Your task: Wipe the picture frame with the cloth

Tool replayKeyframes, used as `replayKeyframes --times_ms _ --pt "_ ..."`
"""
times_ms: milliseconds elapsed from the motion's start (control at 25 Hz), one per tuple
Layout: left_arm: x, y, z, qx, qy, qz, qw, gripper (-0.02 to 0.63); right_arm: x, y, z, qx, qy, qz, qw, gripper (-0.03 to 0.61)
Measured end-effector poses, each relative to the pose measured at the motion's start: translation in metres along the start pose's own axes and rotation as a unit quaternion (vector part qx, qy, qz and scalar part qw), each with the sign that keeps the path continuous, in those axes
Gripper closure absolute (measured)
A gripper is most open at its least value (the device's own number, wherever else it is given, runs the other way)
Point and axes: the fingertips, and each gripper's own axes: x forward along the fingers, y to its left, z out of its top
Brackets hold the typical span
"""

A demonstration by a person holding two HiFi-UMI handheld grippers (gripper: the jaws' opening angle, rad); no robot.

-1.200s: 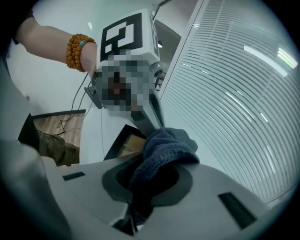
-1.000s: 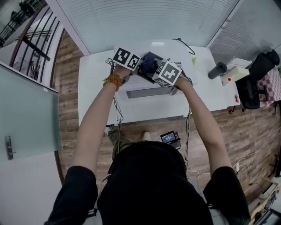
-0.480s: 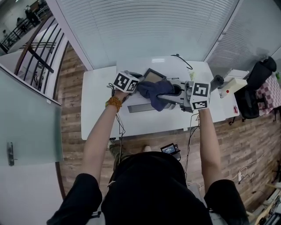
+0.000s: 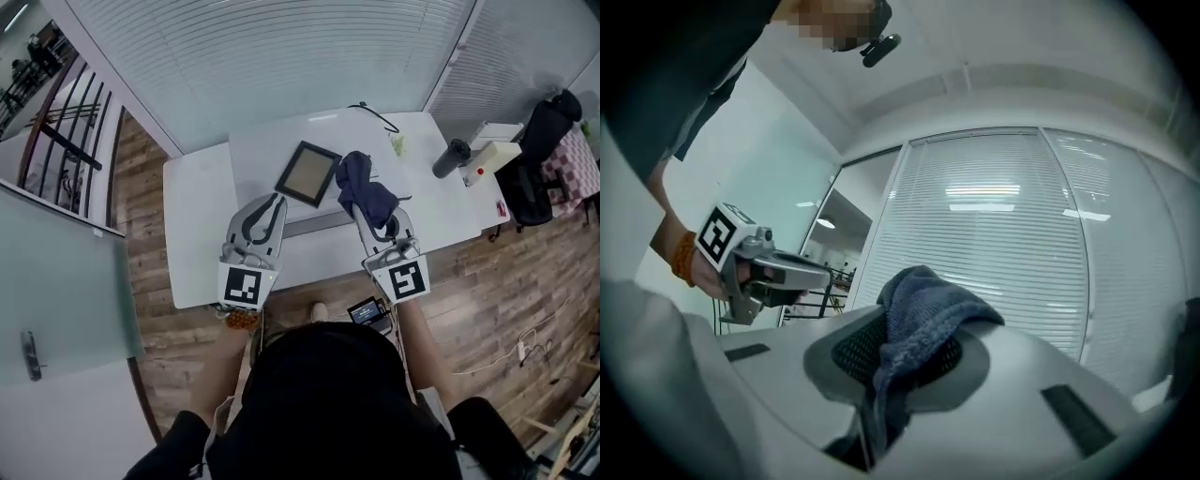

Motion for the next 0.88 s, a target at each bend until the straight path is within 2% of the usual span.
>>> replayKeyframes --times_ms 120,200,240,400,520,880 --pt "-0.016 -0.019 -0.007 0.008 0.005 0.015 0.9998 0.574 -0.01 0.019 -0.015 -0.003 0.024 -0.006 1.0 0.549" --pt "-0.024 -0.03 -0.016 0.028 0.02 0.016 0.9993 0.574 -0.011 0.034 -0.026 -0.031 0.049 0.005 0.998 0.549" --pt "-0.029 -0.035 -0.022 0.025 0.027 0.018 0.9992 0.574 -0.011 0.042 -0.032 -0.041 0.061 0.012 0.997 0.549" --pt "-0.038 -0.045 -0.044 -0.019 0.055 0.027 0.9979 0.575 -0.016 0.053 -0.045 -0.01 0.07 0.021 0.997 0.549" --pt "-0.04 -0.048 -0.052 -0.041 0.062 0.029 0.9968 0.579 -0.021 0.06 -0.054 -0.01 0.09 0.035 0.995 0.549" --pt "-0.041 -0.057 -0.064 -0.032 0.082 0.013 0.996 0.58 -0.021 0.068 -0.063 0.014 0.095 0.041 0.995 0.549"
